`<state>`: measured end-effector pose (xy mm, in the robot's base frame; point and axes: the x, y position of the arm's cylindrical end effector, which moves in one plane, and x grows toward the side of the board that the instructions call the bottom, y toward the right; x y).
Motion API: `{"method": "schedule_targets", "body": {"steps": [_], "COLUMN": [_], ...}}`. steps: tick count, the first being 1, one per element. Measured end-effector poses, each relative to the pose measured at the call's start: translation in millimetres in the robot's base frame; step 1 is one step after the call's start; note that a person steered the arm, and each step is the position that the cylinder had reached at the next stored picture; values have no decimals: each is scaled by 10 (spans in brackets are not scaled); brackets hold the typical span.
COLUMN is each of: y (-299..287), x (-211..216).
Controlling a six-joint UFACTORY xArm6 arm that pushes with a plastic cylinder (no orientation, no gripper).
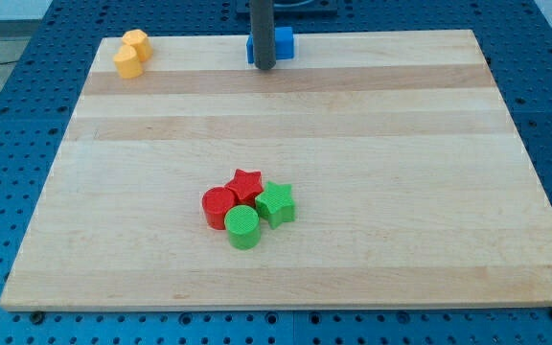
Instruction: Move your arm diagonally to the top left of the red circle
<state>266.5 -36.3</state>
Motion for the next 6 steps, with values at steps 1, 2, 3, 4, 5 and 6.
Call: {"method": "schedule_targets", "body": {"steps": [1, 2, 3, 4, 5, 6], "y": [-152, -494, -877, -1161, -1246, -1244], "x": [302, 629, 1066, 1590, 2053, 2448]}}
